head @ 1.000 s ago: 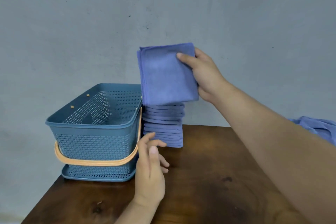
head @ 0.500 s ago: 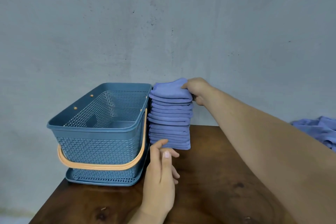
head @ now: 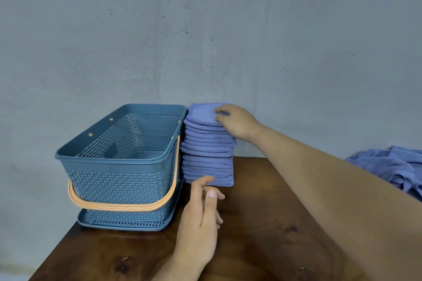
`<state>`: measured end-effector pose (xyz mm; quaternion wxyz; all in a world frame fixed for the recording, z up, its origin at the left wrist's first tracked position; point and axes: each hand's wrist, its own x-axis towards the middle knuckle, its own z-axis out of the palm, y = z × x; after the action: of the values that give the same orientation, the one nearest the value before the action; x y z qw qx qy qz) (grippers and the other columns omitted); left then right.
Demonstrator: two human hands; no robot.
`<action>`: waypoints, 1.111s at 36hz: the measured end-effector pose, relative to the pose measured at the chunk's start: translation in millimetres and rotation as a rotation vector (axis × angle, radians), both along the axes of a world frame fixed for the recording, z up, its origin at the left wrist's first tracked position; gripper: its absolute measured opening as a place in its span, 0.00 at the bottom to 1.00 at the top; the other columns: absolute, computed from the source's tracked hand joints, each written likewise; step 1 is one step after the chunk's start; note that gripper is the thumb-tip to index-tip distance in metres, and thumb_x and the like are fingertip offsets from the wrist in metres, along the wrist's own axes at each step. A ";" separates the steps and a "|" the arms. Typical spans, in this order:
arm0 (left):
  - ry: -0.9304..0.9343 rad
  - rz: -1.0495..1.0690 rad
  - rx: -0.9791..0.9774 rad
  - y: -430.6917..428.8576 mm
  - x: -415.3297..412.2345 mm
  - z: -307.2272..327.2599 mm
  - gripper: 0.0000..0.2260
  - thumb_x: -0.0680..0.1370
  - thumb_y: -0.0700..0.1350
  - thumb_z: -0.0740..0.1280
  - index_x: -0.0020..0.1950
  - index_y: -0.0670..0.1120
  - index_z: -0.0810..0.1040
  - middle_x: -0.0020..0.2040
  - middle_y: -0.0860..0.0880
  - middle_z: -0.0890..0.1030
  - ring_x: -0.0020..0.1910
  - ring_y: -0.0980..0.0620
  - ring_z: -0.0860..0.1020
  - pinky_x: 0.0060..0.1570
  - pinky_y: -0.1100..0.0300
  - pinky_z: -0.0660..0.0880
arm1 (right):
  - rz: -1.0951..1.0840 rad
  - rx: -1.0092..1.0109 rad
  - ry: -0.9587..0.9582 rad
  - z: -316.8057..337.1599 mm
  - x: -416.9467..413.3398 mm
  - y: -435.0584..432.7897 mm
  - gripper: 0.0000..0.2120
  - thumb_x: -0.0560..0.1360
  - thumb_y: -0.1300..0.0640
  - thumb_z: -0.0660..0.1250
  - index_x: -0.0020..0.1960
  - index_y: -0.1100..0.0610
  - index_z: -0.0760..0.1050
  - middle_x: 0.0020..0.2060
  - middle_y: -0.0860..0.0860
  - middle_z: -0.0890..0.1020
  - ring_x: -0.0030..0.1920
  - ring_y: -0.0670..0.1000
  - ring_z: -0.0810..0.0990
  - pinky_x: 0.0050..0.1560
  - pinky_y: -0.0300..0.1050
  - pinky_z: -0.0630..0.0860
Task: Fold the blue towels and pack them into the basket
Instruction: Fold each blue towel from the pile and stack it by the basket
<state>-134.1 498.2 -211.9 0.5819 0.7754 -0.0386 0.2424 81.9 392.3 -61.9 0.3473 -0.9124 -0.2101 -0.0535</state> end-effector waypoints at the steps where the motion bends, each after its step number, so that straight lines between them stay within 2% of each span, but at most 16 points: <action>1: -0.003 -0.004 0.004 -0.4 -0.1 -0.3 0.10 0.88 0.56 0.54 0.68 0.62 0.70 0.55 0.56 0.82 0.35 0.50 0.80 0.37 0.46 0.83 | 0.021 -0.049 0.020 -1.0 -2.9 0.4 0.18 0.86 0.49 0.61 0.71 0.56 0.78 0.71 0.53 0.79 0.69 0.54 0.77 0.70 0.49 0.73; 3: -0.010 -0.007 0.018 -0.9 -0.5 -0.9 0.10 0.88 0.56 0.54 0.68 0.62 0.70 0.55 0.56 0.82 0.36 0.50 0.80 0.36 0.48 0.82 | 0.025 -0.068 0.031 -1.1 -7.0 -0.5 0.22 0.86 0.44 0.58 0.73 0.57 0.76 0.72 0.55 0.78 0.71 0.56 0.76 0.73 0.53 0.71; 5: -0.004 -0.007 0.041 -1.1 -0.5 -1.7 0.11 0.88 0.53 0.54 0.68 0.60 0.70 0.54 0.56 0.82 0.36 0.50 0.80 0.37 0.48 0.82 | 0.010 -0.026 -0.003 1.3 -13.5 -5.3 0.25 0.87 0.41 0.57 0.78 0.54 0.72 0.76 0.52 0.74 0.75 0.53 0.72 0.75 0.47 0.67; 7: 0.010 -0.013 0.073 -1.5 -0.5 -3.0 0.10 0.88 0.51 0.55 0.68 0.59 0.70 0.53 0.57 0.82 0.37 0.51 0.81 0.40 0.47 0.82 | -0.004 0.030 -0.054 2.6 -23.8 -14.7 0.25 0.87 0.42 0.57 0.79 0.52 0.70 0.77 0.51 0.72 0.76 0.51 0.71 0.72 0.43 0.66; 12: 0.045 -0.091 0.198 -3.5 -4.3 -3.8 0.12 0.86 0.60 0.54 0.69 0.64 0.69 0.56 0.59 0.81 0.41 0.53 0.83 0.46 0.45 0.82 | -0.050 0.104 -0.131 -15.2 -70.5 -58.3 0.21 0.87 0.44 0.59 0.77 0.50 0.72 0.75 0.47 0.73 0.75 0.47 0.70 0.70 0.38 0.62; 15: 0.056 -0.155 0.295 -8.1 -6.9 -2.8 0.12 0.87 0.60 0.53 0.70 0.64 0.67 0.57 0.59 0.80 0.44 0.55 0.82 0.49 0.47 0.82 | -0.060 0.098 -0.106 -37.5 -107.2 -96.4 0.21 0.87 0.44 0.59 0.77 0.48 0.72 0.75 0.43 0.73 0.74 0.42 0.69 0.70 0.36 0.61; 19: 0.080 -0.194 0.420 -15.4 -12.3 1.4 0.16 0.86 0.62 0.53 0.72 0.62 0.66 0.56 0.60 0.80 0.48 0.56 0.82 0.52 0.49 0.80 | -0.080 0.122 -0.019 -69.1 -156.7 -149.0 0.20 0.86 0.41 0.60 0.76 0.42 0.72 0.72 0.36 0.73 0.71 0.35 0.69 0.71 0.37 0.66; 22: 0.090 -0.209 0.488 -21.0 -16.5 1.0 0.16 0.86 0.63 0.54 0.73 0.63 0.66 0.58 0.62 0.79 0.50 0.58 0.82 0.54 0.51 0.79 | -0.097 0.081 0.023 -95.3 -185.8 -188.7 0.19 0.85 0.40 0.59 0.76 0.38 0.71 0.71 0.31 0.71 0.71 0.33 0.68 0.64 0.29 0.64; 26: 0.096 -0.196 0.571 -31.7 -18.4 -2.3 0.17 0.85 0.64 0.56 0.73 0.64 0.67 0.57 0.66 0.78 0.52 0.61 0.80 0.53 0.58 0.78 | -0.154 0.066 0.030 -119.2 -207.4 -240.2 0.18 0.85 0.38 0.60 0.74 0.36 0.71 0.71 0.30 0.71 0.70 0.33 0.69 0.62 0.30 0.66; 30: 0.116 -0.232 0.692 -51.1 -19.5 -7.7 0.16 0.85 0.60 0.60 0.72 0.64 0.66 0.58 0.66 0.77 0.53 0.61 0.79 0.50 0.62 0.76 | -0.265 0.054 -0.031 -135.0 -209.4 -289.5 0.18 0.85 0.40 0.61 0.74 0.38 0.73 0.72 0.34 0.71 0.72 0.34 0.66 0.61 0.27 0.64; 32: 0.118 -0.241 0.820 -62.4 -16.7 -11.0 0.17 0.84 0.61 0.61 0.73 0.65 0.65 0.58 0.67 0.76 0.51 0.61 0.78 0.47 0.62 0.78 | -0.344 0.022 -0.093 -143.9 -205.0 -312.9 0.18 0.85 0.41 0.60 0.73 0.41 0.73 0.74 0.37 0.71 0.74 0.38 0.65 0.66 0.30 0.64; 35: 0.100 -0.222 0.966 -82.4 -12.0 -14.1 0.19 0.83 0.62 0.61 0.74 0.66 0.64 0.57 0.68 0.73 0.47 0.61 0.78 0.45 0.64 0.76 | -0.464 -0.042 -0.171 -157.6 -196.3 -340.6 0.19 0.85 0.42 0.61 0.74 0.45 0.74 0.75 0.43 0.71 0.76 0.46 0.66 0.74 0.48 0.67; 38: 0.106 -0.196 0.964 -106.6 -5.6 -14.6 0.19 0.83 0.61 0.62 0.74 0.65 0.66 0.56 0.67 0.72 0.47 0.62 0.77 0.44 0.66 0.74 | -0.580 -0.126 -0.201 -165.5 -185.2 -356.7 0.21 0.84 0.44 0.61 0.75 0.48 0.74 0.77 0.51 0.71 0.78 0.54 0.64 0.75 0.57 0.67; 40: 0.100 -0.197 0.958 -123.0 0.0 -14.6 0.18 0.84 0.61 0.63 0.74 0.64 0.67 0.56 0.67 0.71 0.47 0.64 0.75 0.45 0.65 0.74 | -0.644 -0.155 -0.227 -164.2 -177.8 -361.0 0.23 0.83 0.43 0.62 0.77 0.47 0.71 0.78 0.54 0.68 0.81 0.57 0.61 0.75 0.62 0.68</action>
<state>-134.1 375.3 -226.4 0.1810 0.9592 -0.1910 0.1038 -95.9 31.2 -226.1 0.2167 -0.9438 0.0477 -0.2451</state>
